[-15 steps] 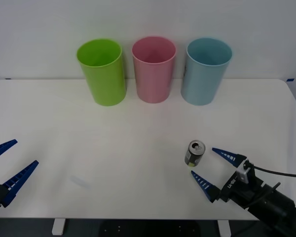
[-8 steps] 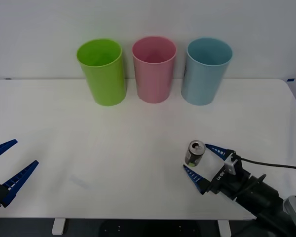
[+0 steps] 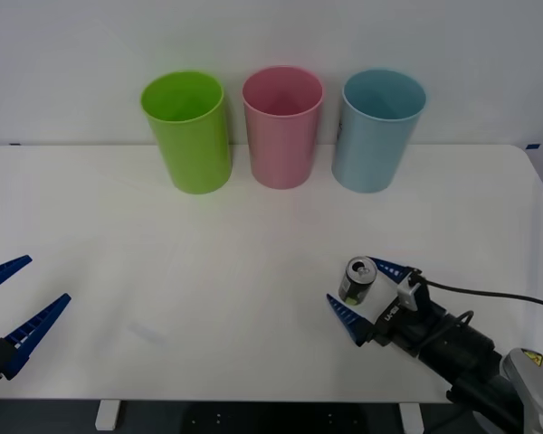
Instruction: Grasp the object on the table and drop it into the matching bin: aluminum can to the light blue bin, PET bottle to the pink bin.
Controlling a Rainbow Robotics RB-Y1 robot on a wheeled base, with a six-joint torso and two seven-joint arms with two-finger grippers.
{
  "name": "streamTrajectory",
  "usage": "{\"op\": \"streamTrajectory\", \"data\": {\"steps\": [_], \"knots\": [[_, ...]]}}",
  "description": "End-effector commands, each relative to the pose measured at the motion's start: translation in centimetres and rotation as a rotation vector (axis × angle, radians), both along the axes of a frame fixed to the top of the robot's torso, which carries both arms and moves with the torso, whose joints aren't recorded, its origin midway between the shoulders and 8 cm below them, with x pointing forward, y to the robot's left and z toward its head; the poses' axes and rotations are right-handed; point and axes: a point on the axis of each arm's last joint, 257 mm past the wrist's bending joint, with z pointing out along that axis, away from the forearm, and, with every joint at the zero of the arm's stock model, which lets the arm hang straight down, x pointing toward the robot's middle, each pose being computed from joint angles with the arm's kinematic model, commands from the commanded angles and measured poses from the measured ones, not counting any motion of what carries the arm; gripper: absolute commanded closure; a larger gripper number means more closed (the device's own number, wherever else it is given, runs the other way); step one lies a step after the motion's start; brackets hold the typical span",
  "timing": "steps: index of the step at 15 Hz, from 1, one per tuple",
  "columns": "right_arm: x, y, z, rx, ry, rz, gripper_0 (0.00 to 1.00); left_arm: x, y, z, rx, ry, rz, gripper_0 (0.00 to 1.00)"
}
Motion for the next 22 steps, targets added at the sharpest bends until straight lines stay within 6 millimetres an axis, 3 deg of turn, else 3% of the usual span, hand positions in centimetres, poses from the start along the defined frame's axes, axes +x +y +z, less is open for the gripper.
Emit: {"op": "streamTrajectory", "data": {"steps": [1,2,3,15,22], "knots": [[-0.1,0.0,0.0,-0.008,-0.005,0.001,0.25,0.0,0.0,0.0,0.000,0.000,0.000,0.00],[0.0,0.0,0.0,-0.003,-0.003,-0.001,0.86,0.0,0.0,0.0,0.000,0.000,0.000,0.00],[0.0,-0.1,0.0,0.001,-0.002,-0.003,1.00,0.0,0.0,0.0,0.000,0.000,0.000,0.00],[0.2,-0.4,0.6,0.025,-0.008,-0.014,1.00,0.0,0.0,0.0,0.000,0.000,0.000,0.00],[1.0,-0.5,4.9,0.104,-0.046,-0.017,1.00,0.0,0.0,0.0,0.000,0.000,0.000,0.00]]}}
